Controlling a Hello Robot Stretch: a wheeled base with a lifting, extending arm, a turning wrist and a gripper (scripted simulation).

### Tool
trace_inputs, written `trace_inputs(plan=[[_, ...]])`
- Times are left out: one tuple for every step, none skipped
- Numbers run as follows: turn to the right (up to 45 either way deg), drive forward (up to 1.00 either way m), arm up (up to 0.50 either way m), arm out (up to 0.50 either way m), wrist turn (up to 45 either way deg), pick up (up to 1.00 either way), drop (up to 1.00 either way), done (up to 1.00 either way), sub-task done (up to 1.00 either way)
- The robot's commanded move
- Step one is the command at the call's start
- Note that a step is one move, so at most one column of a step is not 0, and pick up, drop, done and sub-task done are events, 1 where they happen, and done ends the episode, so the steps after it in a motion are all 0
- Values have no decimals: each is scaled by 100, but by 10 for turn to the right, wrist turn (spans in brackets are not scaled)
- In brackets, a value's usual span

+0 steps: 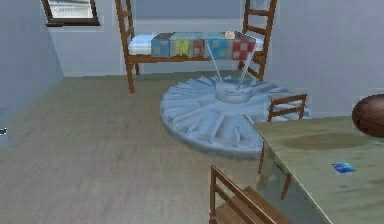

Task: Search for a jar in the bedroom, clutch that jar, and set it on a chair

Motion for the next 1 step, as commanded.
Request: trace_inputs(plan=[[0,0,0,0,450,0,0,0,0]])
